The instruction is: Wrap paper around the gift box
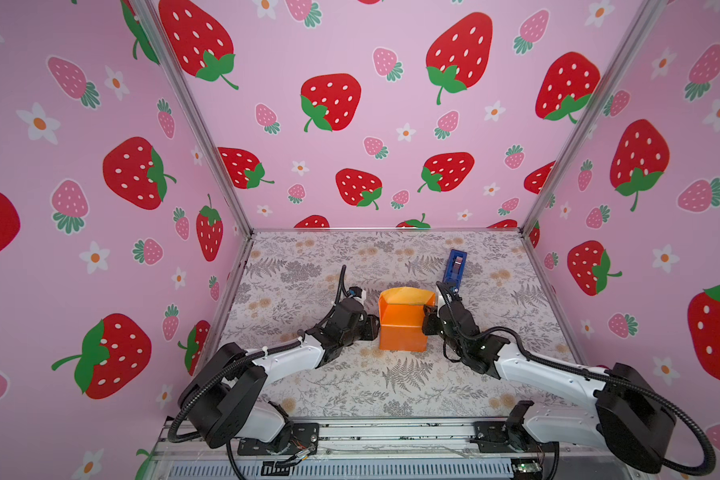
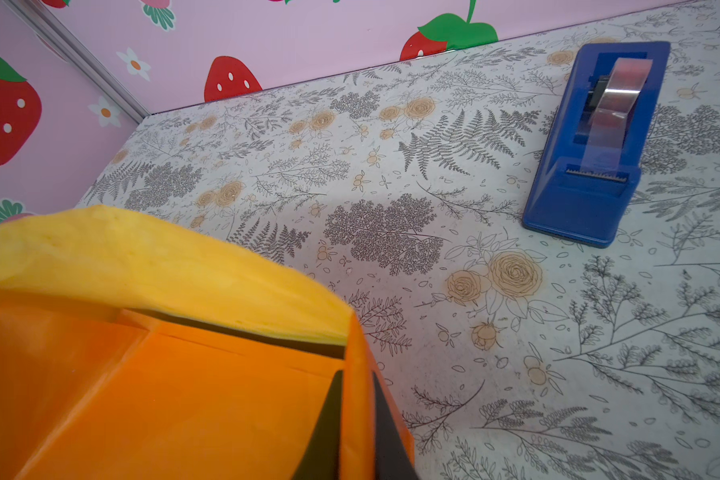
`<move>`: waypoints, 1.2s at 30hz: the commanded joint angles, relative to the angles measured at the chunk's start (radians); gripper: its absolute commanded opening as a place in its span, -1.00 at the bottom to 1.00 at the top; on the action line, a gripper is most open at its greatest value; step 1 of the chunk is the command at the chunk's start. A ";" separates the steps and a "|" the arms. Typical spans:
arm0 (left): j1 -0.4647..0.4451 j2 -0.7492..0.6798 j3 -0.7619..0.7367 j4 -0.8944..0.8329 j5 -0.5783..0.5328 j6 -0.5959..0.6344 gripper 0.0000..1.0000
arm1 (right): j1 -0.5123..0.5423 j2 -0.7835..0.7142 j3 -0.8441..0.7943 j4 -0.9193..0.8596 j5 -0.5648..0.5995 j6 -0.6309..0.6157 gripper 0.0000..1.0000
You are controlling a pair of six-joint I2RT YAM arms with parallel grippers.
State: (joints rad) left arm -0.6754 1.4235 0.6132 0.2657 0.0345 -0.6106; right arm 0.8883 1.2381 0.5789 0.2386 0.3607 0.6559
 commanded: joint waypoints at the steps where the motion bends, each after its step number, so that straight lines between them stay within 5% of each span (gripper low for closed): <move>1: -0.012 -0.045 -0.007 0.036 -0.031 -0.031 -0.06 | 0.006 0.028 -0.008 -0.077 -0.009 0.016 -0.78; 36: -0.049 -0.146 0.034 -0.020 -0.085 -0.023 -0.05 | 0.006 0.040 0.008 -0.079 -0.020 0.008 -0.82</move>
State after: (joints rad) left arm -0.7143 1.3037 0.6121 0.2440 -0.0410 -0.6323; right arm 0.8883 1.2503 0.5865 0.2447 0.3599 0.6594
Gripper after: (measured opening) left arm 0.477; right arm 0.088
